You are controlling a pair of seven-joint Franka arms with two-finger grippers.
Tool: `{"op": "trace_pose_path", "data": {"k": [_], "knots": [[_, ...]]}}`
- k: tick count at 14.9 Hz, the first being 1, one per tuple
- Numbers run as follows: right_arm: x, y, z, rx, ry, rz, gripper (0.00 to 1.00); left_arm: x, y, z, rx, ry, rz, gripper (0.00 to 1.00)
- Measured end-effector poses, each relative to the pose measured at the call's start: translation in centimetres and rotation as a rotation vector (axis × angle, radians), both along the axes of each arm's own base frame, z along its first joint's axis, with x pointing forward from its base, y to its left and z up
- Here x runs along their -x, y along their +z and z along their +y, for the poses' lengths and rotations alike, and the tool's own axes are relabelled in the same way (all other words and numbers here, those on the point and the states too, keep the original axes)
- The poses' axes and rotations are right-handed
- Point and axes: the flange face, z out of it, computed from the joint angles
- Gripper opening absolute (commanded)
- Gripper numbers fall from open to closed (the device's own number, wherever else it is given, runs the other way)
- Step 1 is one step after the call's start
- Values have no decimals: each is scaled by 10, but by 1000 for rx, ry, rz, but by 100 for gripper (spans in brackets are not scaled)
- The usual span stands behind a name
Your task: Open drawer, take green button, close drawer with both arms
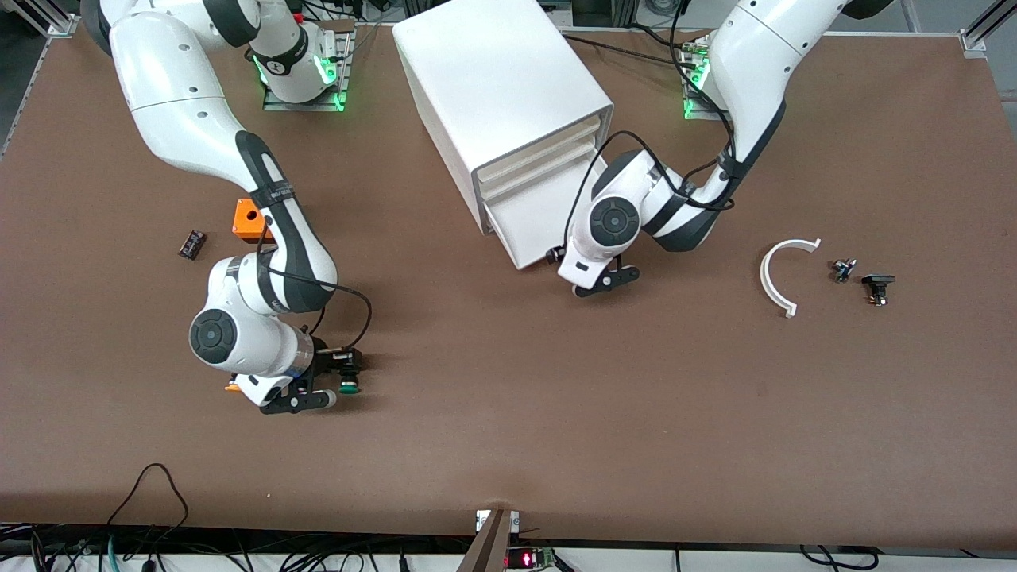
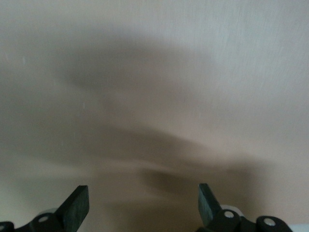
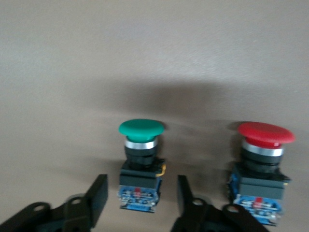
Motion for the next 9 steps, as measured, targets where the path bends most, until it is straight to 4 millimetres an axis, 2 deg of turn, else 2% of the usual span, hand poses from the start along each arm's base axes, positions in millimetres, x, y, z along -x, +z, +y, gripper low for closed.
{"op": "trace_pose_path", "data": {"k": [2, 4, 6, 9], "knots": [[-5, 5, -17, -1, -24, -9, 100, 11, 1, -8, 7, -3, 41, 99], [-12, 19, -41, -3, -54, -28, 100, 16, 1, -13, 15, -1, 60, 99], [-17, 43, -67, -3, -83, -44, 100, 24, 1, -19, 28, 2, 85, 99], [-14, 81, -104, 24, -100, -38, 100, 39, -1, -29, 49, 8, 125, 99]]}}
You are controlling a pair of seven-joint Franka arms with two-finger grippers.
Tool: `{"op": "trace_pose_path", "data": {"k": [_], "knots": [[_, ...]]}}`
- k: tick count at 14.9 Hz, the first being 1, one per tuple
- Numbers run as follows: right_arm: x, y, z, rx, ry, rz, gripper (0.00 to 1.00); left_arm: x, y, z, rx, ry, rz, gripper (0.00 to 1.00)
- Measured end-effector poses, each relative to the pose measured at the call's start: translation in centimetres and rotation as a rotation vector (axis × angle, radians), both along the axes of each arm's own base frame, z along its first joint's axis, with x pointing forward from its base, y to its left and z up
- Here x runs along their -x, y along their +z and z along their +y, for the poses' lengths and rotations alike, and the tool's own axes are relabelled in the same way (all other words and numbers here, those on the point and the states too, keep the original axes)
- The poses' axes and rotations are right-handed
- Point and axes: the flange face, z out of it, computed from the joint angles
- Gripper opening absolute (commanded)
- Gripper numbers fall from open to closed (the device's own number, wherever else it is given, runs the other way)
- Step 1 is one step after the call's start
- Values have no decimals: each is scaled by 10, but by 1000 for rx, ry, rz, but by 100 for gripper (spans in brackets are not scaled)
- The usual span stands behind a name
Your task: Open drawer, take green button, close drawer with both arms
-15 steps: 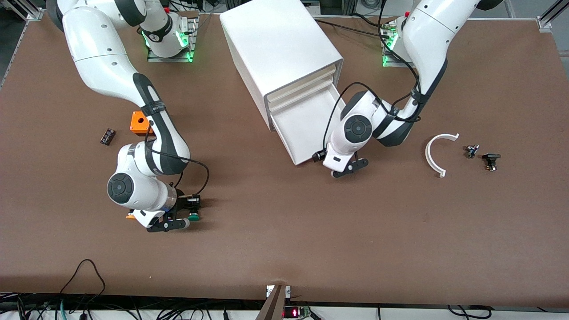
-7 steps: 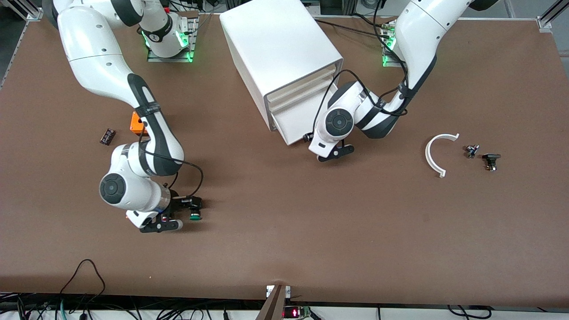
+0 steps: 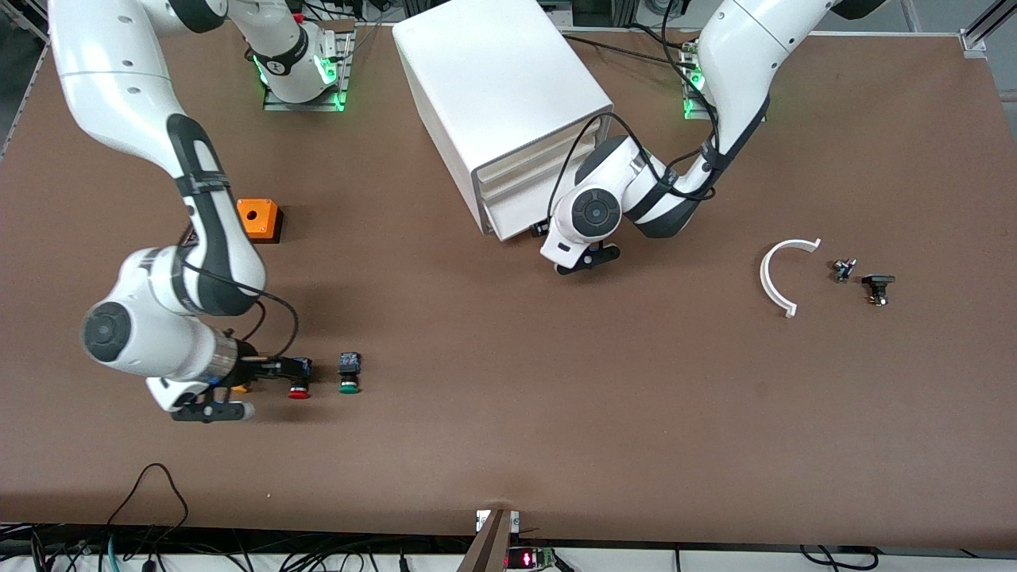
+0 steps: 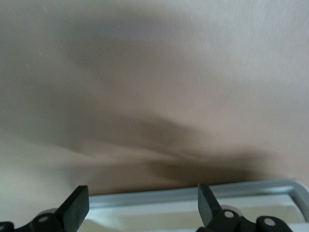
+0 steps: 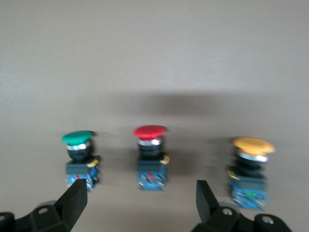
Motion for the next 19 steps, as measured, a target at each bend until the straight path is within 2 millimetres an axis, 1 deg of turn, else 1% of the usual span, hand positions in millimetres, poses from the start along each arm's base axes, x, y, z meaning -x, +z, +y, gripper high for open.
{"op": "trace_pose_path", "data": {"k": [2, 4, 7, 10, 14, 17, 19], "knots": [[9, 22, -23, 24, -2, -8, 100, 8, 0, -5, 8, -5, 14, 99], [24, 49, -42, 55, -2, -20, 100, 14, -3, -7, 6, -14, 24, 99], [57, 100, -58, 80, -7, -41, 100, 20, -8, -7, 2, -13, 42, 99], [95, 146, -62, 72, -4, -10, 100, 23, -9, -8, 10, 1, 60, 99], [133, 207, -66, 109, 11, 28, 100, 30, -6, -16, 20, -11, 67, 99], [160, 244, -69, 131, 1, 64, 100, 31, -7, -16, 18, -14, 71, 99], [178, 265, -68, 133, 4, 92, 100, 30, -6, -11, 9, -14, 86, 99]]}}
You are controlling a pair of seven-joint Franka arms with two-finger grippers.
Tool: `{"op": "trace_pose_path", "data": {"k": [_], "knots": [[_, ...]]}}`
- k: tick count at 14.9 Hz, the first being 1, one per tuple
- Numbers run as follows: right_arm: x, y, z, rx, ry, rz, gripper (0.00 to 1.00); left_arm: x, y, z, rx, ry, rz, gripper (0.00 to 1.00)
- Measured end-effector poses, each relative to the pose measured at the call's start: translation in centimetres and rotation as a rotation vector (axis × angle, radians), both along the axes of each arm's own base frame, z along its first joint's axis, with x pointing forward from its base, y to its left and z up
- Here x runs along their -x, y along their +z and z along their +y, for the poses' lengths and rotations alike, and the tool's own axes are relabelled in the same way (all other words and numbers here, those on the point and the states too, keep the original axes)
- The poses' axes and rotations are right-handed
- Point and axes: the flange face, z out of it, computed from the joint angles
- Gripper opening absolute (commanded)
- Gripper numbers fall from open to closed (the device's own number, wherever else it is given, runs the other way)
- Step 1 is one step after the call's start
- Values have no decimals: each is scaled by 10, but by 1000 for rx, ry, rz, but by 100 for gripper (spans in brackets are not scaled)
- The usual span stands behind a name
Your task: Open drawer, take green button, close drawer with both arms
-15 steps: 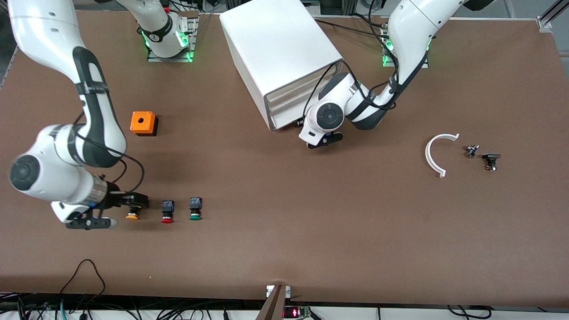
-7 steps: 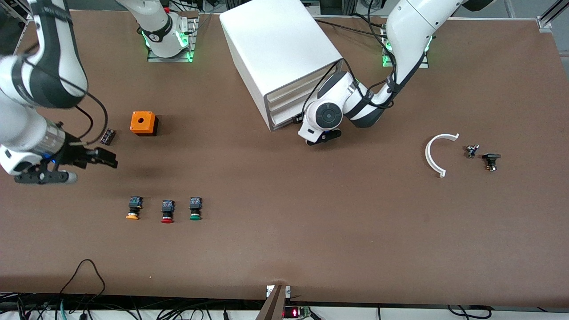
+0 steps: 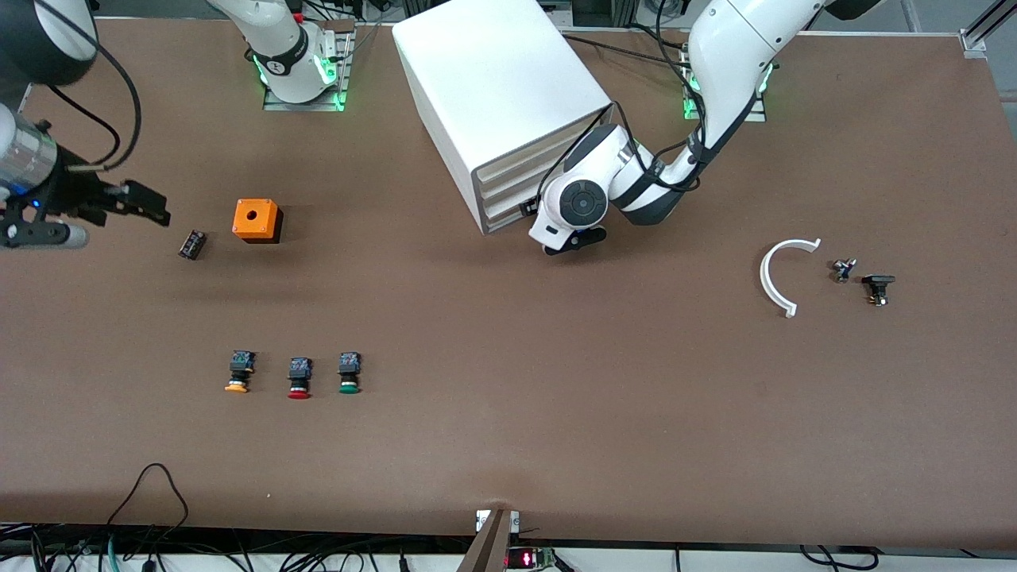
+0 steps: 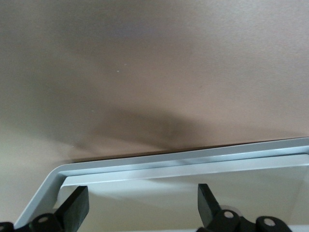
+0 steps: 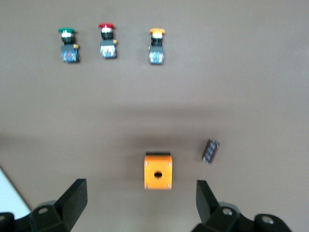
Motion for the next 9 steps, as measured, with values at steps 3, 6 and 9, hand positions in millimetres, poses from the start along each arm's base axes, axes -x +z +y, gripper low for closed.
{"op": "trace_pose_path", "data": {"k": [3, 6, 9], "knots": [[14, 32, 2, 4, 3, 9, 100, -23, 16, 19, -8, 25, 13, 99], [17, 54, 2, 5, -18, -6, 100, -68, 56, 52, 35, 25, -18, 99], [16, 64, 3, 9, -84, -25, 100, -121, 94, 111, 79, -33, -74, 99]]}}
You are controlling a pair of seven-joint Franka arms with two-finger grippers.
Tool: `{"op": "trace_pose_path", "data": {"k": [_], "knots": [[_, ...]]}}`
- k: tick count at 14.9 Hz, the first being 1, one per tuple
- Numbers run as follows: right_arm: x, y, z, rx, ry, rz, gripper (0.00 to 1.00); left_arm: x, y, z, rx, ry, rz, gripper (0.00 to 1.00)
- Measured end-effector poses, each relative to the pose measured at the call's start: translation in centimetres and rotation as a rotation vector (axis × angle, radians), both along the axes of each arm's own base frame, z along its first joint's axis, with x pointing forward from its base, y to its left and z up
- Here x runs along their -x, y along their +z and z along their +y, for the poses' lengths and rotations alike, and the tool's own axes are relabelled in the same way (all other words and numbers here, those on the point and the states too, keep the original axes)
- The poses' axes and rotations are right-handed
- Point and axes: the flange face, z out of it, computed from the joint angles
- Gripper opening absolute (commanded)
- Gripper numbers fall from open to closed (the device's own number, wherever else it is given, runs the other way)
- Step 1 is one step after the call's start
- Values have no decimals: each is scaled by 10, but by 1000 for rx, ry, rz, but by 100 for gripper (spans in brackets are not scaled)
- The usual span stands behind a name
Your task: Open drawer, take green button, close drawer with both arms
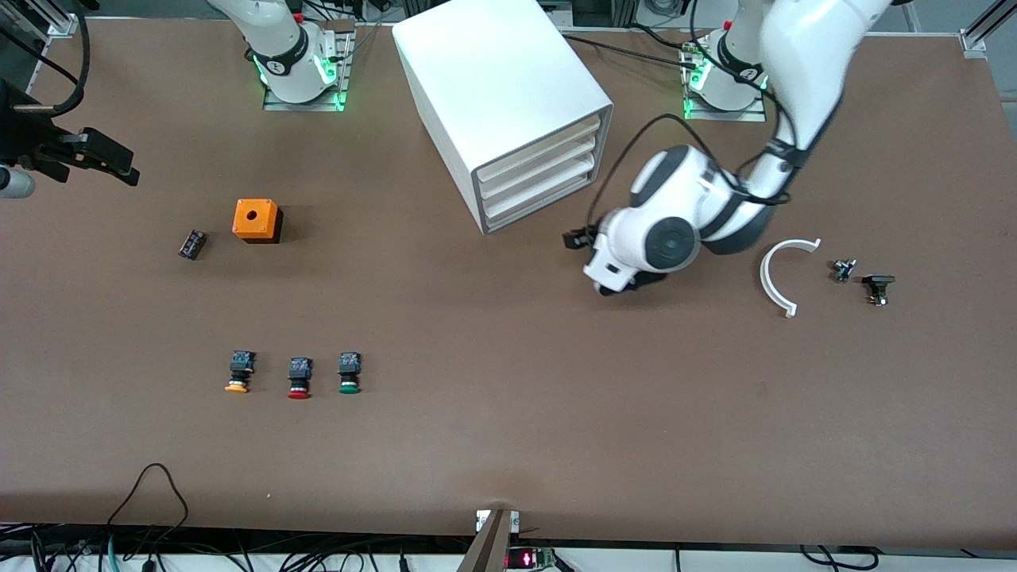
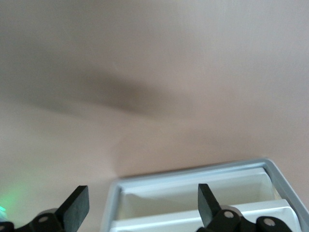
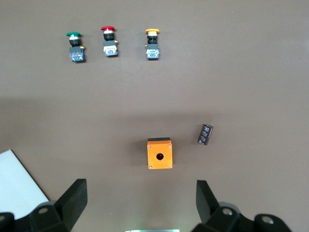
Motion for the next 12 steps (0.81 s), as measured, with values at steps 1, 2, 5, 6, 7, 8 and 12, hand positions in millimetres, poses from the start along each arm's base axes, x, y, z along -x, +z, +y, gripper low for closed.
{"op": "trace_pose_path", "data": {"k": [1, 2, 5, 6, 7, 8, 12], "knots": [[0, 1, 1, 2, -35, -4, 100, -16, 12, 21, -6, -32, -30, 100], [-1, 3, 5, 3, -67, -9, 100, -30, 24, 39, -13, -69, -63, 100], [-2, 11, 22, 5, -112, -28, 100, -63, 65, 80, -25, -189, -142, 100], [-2, 13, 25, 4, -103, -32, 100, -71, 78, 93, -39, -228, -163, 100], [-2, 14, 26, 3, -77, -34, 100, -79, 93, 104, -56, -272, -187, 100], [-2, 15, 26, 2, -29, -37, 100, -85, 107, 114, -72, -317, -215, 100], [-4, 23, 26, -2, 64, -65, 100, -94, 165, 154, -83, -447, -314, 100]]}}
